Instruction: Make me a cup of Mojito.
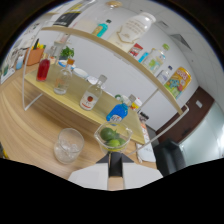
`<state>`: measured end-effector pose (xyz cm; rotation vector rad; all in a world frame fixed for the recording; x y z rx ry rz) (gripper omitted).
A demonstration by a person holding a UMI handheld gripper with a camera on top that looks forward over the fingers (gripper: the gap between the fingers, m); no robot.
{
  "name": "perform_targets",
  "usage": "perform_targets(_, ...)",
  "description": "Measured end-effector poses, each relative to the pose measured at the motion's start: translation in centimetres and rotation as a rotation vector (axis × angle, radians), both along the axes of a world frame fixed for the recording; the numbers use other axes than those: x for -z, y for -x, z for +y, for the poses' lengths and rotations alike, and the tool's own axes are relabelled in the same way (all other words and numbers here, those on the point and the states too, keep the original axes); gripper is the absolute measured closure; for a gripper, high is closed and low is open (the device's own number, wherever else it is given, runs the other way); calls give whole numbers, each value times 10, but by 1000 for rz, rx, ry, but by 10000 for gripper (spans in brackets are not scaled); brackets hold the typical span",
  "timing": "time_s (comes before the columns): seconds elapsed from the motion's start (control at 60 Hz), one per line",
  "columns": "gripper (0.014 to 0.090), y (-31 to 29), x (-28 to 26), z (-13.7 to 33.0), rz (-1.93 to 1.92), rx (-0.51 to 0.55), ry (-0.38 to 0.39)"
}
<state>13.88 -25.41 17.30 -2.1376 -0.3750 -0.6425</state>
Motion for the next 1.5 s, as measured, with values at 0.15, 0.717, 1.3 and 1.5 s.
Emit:
perform_targets(0.15, 885, -2, -19, 6, -394, -155, -34)
perform_targets(0.717, 885, 39, -45, 29, -1218, -690, -103)
perform_targets(1.3, 887, 33, -91, 31, -830, -534, -204)
perform_targets(1.5, 886, -1, -121, 14, -213, -267, -313)
